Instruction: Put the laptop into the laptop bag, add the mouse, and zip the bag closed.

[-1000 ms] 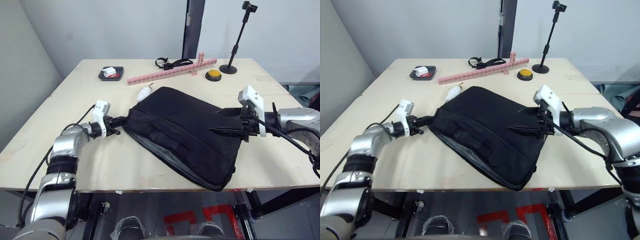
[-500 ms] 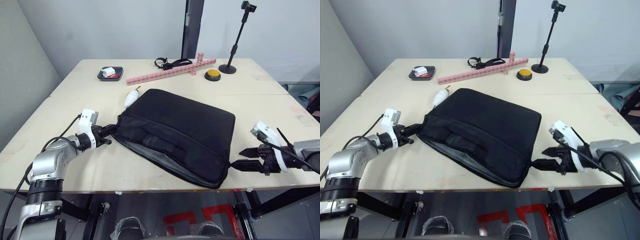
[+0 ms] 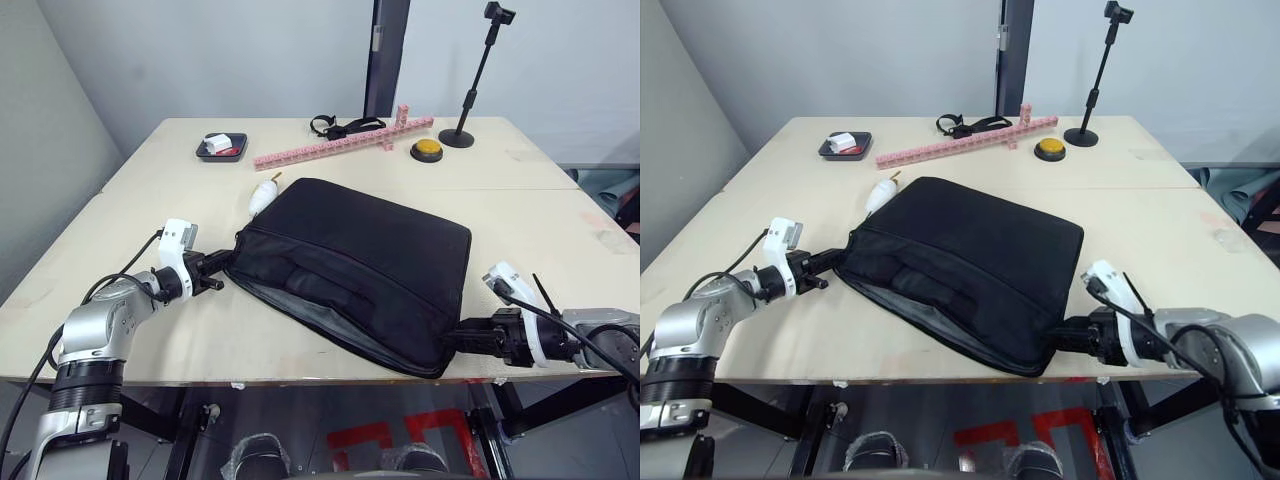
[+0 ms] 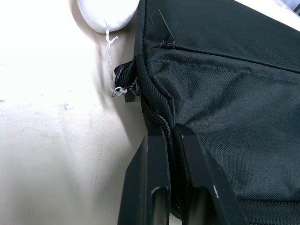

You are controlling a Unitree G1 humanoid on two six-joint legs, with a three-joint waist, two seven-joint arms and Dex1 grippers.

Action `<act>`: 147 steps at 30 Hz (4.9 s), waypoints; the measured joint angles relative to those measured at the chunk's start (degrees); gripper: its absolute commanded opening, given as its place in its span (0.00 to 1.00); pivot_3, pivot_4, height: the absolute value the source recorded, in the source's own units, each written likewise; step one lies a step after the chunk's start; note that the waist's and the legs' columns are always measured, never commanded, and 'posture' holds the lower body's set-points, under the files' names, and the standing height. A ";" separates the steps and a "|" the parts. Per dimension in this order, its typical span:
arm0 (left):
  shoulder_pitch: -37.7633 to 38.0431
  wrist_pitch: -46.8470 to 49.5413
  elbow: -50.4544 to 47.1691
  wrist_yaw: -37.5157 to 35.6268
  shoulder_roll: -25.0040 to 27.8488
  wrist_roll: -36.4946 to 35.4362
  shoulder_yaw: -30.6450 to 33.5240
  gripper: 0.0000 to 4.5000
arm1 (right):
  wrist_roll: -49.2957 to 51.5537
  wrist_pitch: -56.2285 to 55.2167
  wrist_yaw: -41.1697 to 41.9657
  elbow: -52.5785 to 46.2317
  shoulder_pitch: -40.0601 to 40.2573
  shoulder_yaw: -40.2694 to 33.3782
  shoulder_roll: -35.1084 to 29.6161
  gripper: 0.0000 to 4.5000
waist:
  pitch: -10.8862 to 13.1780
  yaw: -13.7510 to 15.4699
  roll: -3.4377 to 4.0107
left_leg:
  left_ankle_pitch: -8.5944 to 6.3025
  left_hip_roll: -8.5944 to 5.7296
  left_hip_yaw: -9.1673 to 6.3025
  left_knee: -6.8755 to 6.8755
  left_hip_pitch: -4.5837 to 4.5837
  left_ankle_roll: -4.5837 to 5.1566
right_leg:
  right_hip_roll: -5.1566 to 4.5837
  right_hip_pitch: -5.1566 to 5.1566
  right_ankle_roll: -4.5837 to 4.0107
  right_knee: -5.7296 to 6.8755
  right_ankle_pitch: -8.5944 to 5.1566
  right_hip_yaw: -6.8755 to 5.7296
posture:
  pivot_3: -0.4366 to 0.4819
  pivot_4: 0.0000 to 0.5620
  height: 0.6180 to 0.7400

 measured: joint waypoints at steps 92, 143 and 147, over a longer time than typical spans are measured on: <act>28.98 10.87 -28.69 5.98 9.81 -23.24 18.88 0.99 | -18.28 -24.17 24.98 22.90 -20.31 9.60 -8.44 1.00 | -0.07 -0.66 0.02 | 0.14 0.04 0.32 0.09 0.63 0.31 | 0.02 0.17 -0.01 0.30 -0.02 0.26 | 0.48 0.27 1.00; 10.95 1.46 3.97 -21.04 36.52 -6.62 16.63 0.99 | -21.17 -41.33 43.39 35.84 -33.93 4.52 -14.65 1.00 | -0.06 -0.59 -0.07 | 0.31 0.05 0.29 0.27 0.65 0.64 | 0.02 0.16 -0.34 0.61 -0.17 0.24 | 0.48 0.27 1.00; 11.42 1.53 3.91 -20.74 35.77 -6.43 16.93 0.99 | -16.15 -33.51 37.54 25.70 -35.25 5.02 -7.24 1.00 | -0.06 -0.72 -0.07 | 0.31 0.05 0.29 0.27 0.66 0.63 | 0.02 0.13 -0.34 0.66 -0.17 0.25 | 0.48 0.27 1.00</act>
